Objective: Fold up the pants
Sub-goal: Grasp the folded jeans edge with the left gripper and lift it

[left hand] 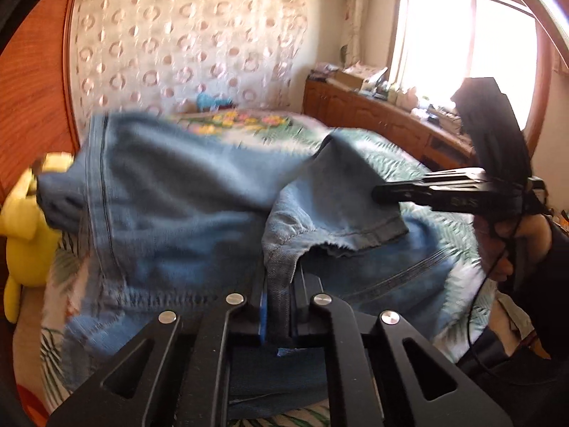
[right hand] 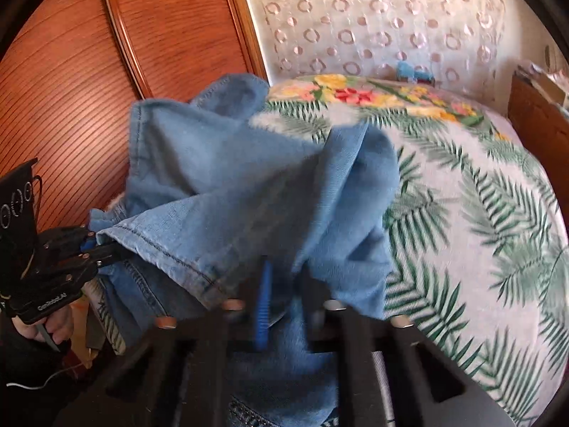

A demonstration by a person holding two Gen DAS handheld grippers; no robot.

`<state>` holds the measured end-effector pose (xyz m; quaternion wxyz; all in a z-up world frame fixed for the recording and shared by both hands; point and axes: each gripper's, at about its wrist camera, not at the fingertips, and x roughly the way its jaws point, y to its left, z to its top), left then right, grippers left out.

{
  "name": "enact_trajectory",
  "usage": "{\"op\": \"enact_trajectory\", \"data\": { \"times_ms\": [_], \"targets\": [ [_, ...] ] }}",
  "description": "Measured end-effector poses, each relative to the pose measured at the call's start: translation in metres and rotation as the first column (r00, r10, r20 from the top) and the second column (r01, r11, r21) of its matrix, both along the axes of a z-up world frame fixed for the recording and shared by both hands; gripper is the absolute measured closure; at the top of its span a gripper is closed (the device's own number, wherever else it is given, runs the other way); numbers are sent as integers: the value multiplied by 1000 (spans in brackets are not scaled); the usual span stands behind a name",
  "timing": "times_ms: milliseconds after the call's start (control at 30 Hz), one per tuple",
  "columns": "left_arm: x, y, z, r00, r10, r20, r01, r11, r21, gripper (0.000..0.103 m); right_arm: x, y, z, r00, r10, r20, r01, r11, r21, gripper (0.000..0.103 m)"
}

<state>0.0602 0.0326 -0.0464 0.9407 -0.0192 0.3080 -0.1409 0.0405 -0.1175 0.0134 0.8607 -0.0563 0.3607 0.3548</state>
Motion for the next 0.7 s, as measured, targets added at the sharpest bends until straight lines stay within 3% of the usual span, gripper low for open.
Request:
{"op": "enact_trajectory", "data": {
  "times_ms": [100,367,533,700],
  "targets": [
    [-11,-5,26,998,-23,58,23,1000,-8,94,-3,-6,22,998,19,64,-21,999,33,102],
    [-37,2,95,981,-48,186,59,997,-53,95,-24,-13,120,958,21,284,-49,995,91,102],
    [-51,20,104,979,-14,203,30,997,-74,95,-32,8,163,935,58,351,-102,989,108,102],
    [-56,41,82,987,47,152,-32,995,-94,95,-20,55,158,922,135,363,-167,984,57,102]
  ]
}}
